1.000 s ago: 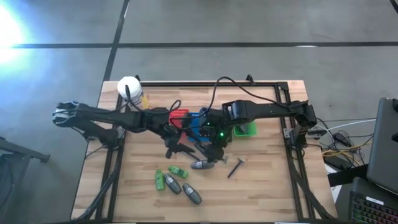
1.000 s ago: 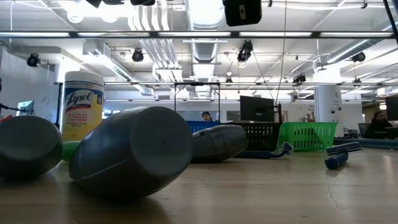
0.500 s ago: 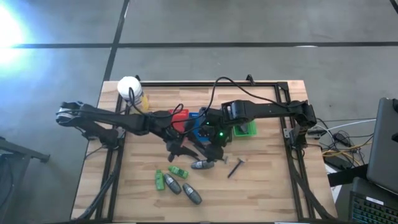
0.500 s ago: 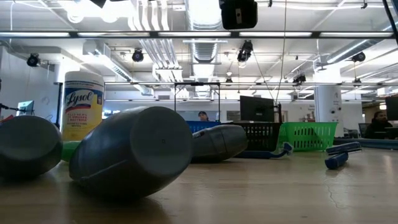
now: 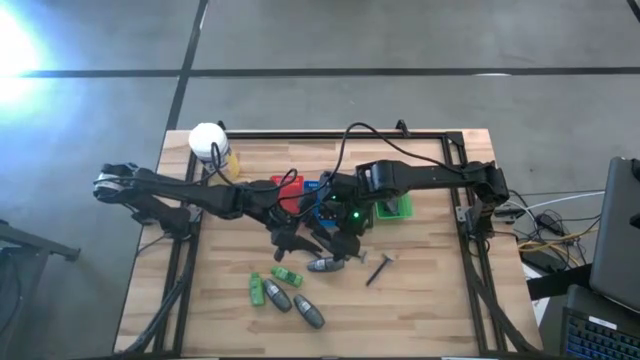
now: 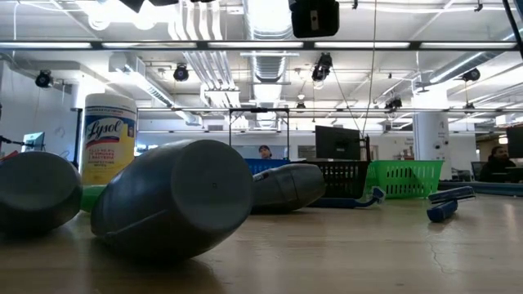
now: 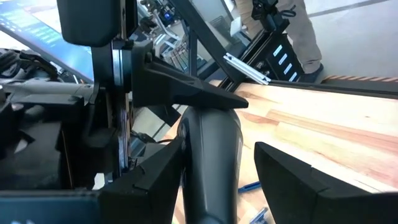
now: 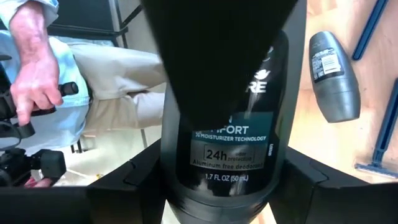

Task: Pick & Place Travel size toiletries
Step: Put the black deodorant into the blue basket, then adjust the red basket

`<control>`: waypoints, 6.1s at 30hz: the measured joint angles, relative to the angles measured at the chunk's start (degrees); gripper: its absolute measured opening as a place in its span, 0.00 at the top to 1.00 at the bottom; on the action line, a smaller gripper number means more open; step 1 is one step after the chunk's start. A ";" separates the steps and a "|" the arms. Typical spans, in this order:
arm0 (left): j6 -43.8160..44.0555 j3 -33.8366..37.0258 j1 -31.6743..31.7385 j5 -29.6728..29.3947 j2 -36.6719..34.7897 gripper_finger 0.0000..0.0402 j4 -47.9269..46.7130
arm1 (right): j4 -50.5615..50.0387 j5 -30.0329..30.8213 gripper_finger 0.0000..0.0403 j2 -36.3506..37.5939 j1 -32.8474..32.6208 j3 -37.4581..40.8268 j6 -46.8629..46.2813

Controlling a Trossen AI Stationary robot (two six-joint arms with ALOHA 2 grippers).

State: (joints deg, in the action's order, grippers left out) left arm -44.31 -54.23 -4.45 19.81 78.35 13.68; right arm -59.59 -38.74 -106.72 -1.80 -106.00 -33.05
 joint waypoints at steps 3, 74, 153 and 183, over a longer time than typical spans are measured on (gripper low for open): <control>0.02 0.04 0.07 -0.44 0.04 0.49 -0.29 | -0.11 -0.35 0.50 0.00 0.00 0.04 0.10; 4.51 0.17 0.22 -1.72 -0.61 0.51 -1.18 | 0.44 2.78 0.48 0.11 0.13 0.63 0.14; -1.27 0.47 1.53 -27.68 -1.14 0.83 -12.37 | -0.20 14.94 0.32 0.09 6.39 3.41 6.82; 3.74 11.67 10.16 -35.06 -2.97 0.83 -12.70 | -3.36 15.08 0.30 -7.36 18.09 4.02 18.42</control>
State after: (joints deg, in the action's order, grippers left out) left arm -40.57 -42.56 5.71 -15.25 75.37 0.97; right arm -62.95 -23.66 -114.07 16.29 -101.97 -14.63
